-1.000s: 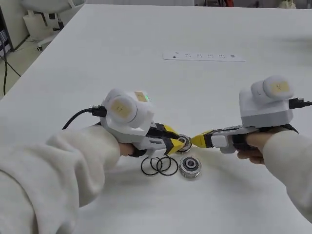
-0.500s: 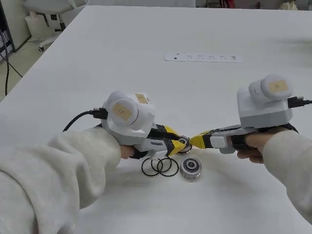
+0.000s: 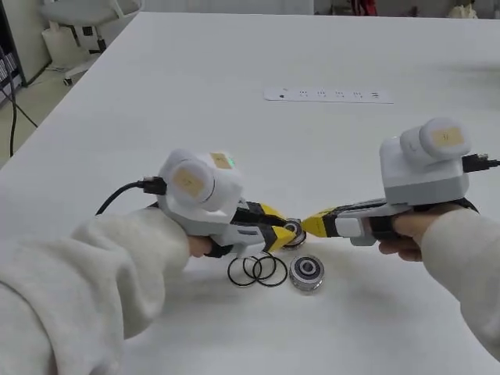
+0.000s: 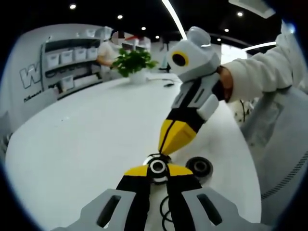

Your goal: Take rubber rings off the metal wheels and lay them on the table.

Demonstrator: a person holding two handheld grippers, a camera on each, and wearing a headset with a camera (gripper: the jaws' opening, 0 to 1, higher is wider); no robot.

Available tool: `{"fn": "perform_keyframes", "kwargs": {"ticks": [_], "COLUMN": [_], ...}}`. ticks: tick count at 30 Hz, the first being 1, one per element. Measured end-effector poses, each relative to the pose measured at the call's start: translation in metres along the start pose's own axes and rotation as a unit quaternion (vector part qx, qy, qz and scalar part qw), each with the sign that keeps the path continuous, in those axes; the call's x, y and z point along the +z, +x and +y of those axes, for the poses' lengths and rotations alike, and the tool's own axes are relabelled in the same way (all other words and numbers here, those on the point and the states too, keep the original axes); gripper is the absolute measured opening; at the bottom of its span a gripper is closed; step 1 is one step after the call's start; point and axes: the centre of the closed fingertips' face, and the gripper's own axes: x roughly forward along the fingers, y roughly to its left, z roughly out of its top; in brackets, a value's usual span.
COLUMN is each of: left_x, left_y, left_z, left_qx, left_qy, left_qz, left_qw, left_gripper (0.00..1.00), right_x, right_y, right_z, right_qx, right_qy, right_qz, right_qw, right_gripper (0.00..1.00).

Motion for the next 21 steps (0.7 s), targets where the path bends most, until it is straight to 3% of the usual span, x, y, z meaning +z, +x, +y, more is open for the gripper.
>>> {"fn": "perform_keyframes", "kwargs": {"ticks": [10,12,13,14,15,17,21], "left_x": [-0.002,0.001,0.001,0.001,0.001,0.001,0.003], "left_y": [0.005,0.004,0.004,0.004,0.004,0.004,0.005], "left_z": [-0.003,-0.005,-0.005,-0.005,-0.004,-0.005,-0.004], "left_qx": [0.001,0.0,0.0,0.001,0.002,0.004,0.009], "left_qy": [0.012,0.015,0.014,0.014,0.015,0.015,0.011], "left_qz": [0.013,0.009,0.009,0.009,0.008,0.006,0.004], "left_qw": [0.9998,0.9999,0.9999,0.9999,0.9999,0.9999,0.9999], "left_gripper": [0.13,0.13,0.13,0.13,0.13,0.13,0.13], "right_x": [0.001,0.016,0.021,0.015,0.014,0.015,0.012], "right_y": [0.001,0.0,-0.002,-0.003,-0.002,-0.002,-0.004], "right_z": [0.005,0.022,0.014,0.005,0.008,0.005,-0.004], "right_qx": [0.011,0.053,0.026,0.002,0.01,0.017,0.004], "right_qy": [-0.001,0.019,0.027,-0.012,-0.017,0.016,0.016], "right_qz": [0.0,-0.039,-0.034,-0.013,-0.023,-0.031,-0.026], "right_qw": [0.9999,0.9977,0.9987,0.9998,0.9995,0.9992,0.9995], "right_gripper": [0.0,0.0,0.0,0.0,0.0,0.0,0.0]}}
